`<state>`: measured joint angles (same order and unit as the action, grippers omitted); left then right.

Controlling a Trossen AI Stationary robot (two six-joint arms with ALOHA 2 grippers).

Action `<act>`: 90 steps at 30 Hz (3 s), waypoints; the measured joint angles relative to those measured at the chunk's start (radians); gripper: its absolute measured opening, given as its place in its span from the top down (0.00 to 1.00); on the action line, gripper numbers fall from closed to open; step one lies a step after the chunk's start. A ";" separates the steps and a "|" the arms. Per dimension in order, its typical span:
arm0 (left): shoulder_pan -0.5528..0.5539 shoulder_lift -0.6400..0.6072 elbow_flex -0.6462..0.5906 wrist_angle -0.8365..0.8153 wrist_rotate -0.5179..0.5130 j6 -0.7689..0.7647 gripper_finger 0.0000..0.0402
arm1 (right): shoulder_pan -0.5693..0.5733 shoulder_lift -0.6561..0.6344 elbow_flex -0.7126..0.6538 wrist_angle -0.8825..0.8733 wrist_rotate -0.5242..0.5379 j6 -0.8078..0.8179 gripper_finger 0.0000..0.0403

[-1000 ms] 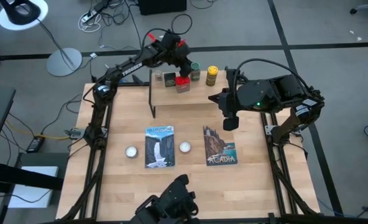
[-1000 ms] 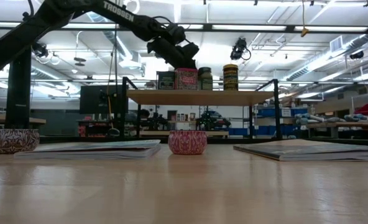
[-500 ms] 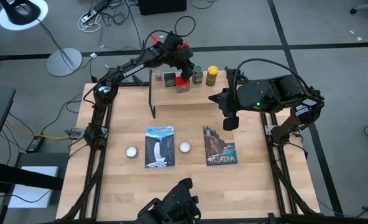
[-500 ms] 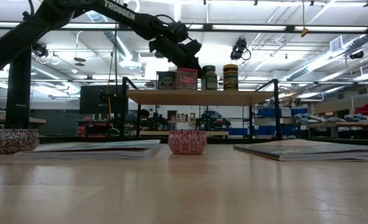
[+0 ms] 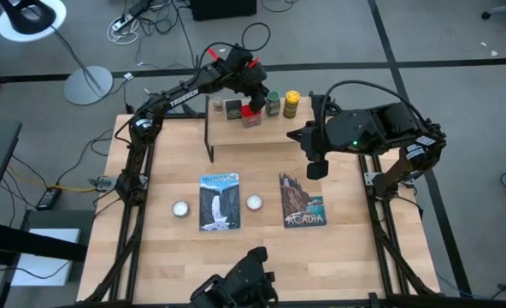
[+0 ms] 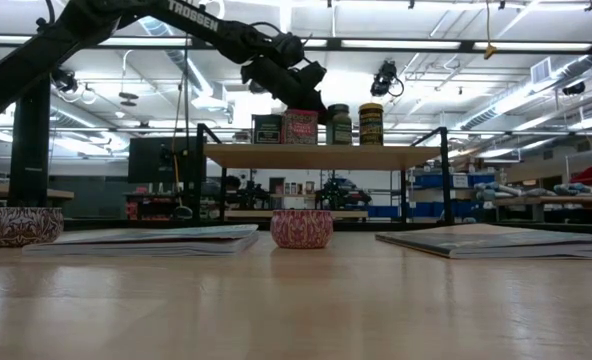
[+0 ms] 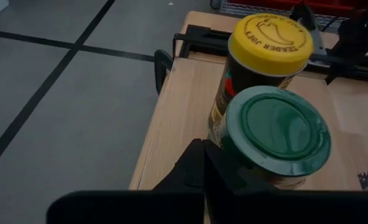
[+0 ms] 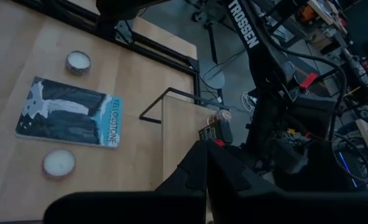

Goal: Shelf spices
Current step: Put the red spice on the shelf between the black and green spices

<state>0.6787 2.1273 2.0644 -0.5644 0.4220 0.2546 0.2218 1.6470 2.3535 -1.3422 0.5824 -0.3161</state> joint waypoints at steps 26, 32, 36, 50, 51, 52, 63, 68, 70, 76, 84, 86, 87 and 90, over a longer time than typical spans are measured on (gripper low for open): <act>0.002 -0.001 0.000 0.084 -0.119 -0.001 1.00 | 0.000 0.000 0.000 -0.025 0.000 0.020 1.00; 0.001 -0.012 0.029 0.111 -0.143 0.001 1.00 | 0.000 0.000 0.000 -0.046 0.000 0.023 1.00; 0.002 -0.013 0.098 0.065 -0.193 0.004 1.00 | 0.000 0.000 0.000 -0.052 0.000 0.028 1.00; -0.062 -0.068 0.174 -0.273 -0.319 0.124 1.00 | 0.002 0.000 0.000 -0.138 0.021 0.124 1.00; -0.072 -0.076 0.174 -0.271 -0.331 0.128 1.00 | 0.002 0.000 0.000 -0.138 0.027 0.124 1.00; -0.079 -0.086 0.174 -0.267 -0.341 0.128 1.00 | 0.003 0.000 0.000 -0.138 0.029 0.124 1.00; -0.146 -0.227 0.173 -0.356 -0.467 0.076 1.00 | 0.006 0.000 0.000 -0.148 0.032 0.132 1.00; -0.158 -0.270 0.153 -0.336 -0.504 0.050 1.00 | 0.014 0.000 0.000 -0.149 0.059 0.132 1.00; -0.158 -0.296 0.091 -0.283 -0.507 0.045 1.00 | 0.020 0.000 0.000 -0.149 0.060 0.132 1.00; -0.143 -0.556 -0.309 0.180 -0.453 -0.030 1.00 | 0.049 -0.003 0.000 -0.151 0.085 0.140 1.00; -0.130 -0.813 -0.794 0.332 -0.376 -0.075 1.00 | 0.059 -0.009 0.000 -0.148 0.088 0.134 1.00; -0.131 -0.817 -0.856 0.376 -0.327 -0.107 1.00 | 0.059 -0.009 0.000 -0.139 0.091 0.132 1.00; -0.135 -0.813 -0.885 0.389 -0.320 -0.119 1.00 | 0.059 -0.009 0.000 -0.133 0.091 0.131 1.00; -0.165 -0.778 -0.964 0.452 -0.360 -0.129 1.00 | 0.059 -0.009 0.000 -0.095 0.092 0.131 1.00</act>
<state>0.5135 1.3496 1.0999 -0.1119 0.0620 0.1261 0.2806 1.6379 2.3535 -1.4373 0.6746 -0.1848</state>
